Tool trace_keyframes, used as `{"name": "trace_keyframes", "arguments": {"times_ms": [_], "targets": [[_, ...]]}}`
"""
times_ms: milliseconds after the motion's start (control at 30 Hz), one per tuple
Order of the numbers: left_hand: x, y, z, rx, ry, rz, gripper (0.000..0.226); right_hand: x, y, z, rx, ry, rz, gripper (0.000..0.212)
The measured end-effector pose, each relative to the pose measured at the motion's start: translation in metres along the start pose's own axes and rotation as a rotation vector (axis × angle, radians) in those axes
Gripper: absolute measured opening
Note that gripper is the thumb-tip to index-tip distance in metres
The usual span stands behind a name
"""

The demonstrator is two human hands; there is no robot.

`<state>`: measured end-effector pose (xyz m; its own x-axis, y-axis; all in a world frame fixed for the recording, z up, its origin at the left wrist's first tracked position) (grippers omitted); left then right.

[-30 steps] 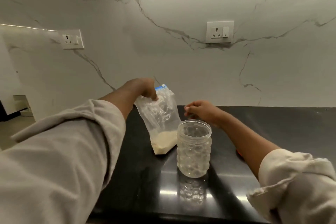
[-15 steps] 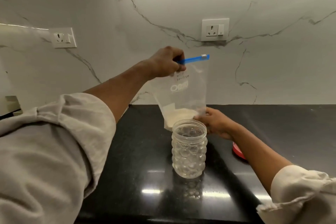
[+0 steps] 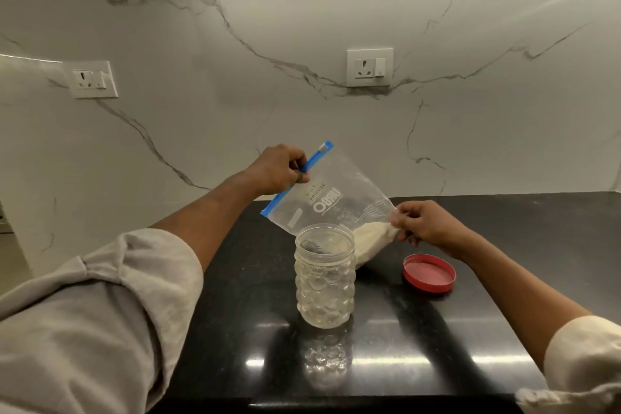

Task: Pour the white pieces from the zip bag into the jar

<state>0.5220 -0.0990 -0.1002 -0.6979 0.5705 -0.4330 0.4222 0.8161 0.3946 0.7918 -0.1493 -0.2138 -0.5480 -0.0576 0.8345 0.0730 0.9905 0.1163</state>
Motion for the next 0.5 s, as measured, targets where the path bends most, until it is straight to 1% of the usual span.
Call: {"name": "trace_keyframes", "arguments": {"times_ms": [67,133,200,300,400,500], "targets": [[-0.003,0.002,0.0,0.002,0.034,0.017,0.011,-0.004,-0.003,0.003,0.032,0.038,0.024,0.013],[-0.007,0.003,0.0,-0.014,0.072,0.045,0.013,-0.007,-0.005,0.001,0.013,0.069,0.025,0.009],[-0.011,0.002,-0.002,-0.065,0.095,0.077,0.017,-0.006,-0.005,-0.002,-0.025,0.07,0.019,0.009],[-0.014,-0.002,-0.005,-0.15,0.08,0.122,0.03,-0.004,-0.006,-0.002,-0.03,0.054,0.037,0.011],[-0.018,-0.008,-0.005,-0.196,0.091,0.19,0.022,-0.006,-0.007,0.0,-0.037,0.04,0.054,0.011],[-0.017,-0.012,0.0,-0.18,0.074,0.21,0.016,-0.009,-0.007,0.001,-0.054,0.056,0.061,0.012]]}}
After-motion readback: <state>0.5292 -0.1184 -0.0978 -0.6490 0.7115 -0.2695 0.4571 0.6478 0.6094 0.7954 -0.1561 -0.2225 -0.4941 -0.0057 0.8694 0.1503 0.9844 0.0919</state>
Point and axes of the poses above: each hand's wrist, its own y-axis towards the middle knuckle, its own z-axis out of the palm, x = y × z, the point moved 7 cm from there along y, towards the middle knuckle, and after that the axes turned 3 degrees about z, right-handed, at the moved point
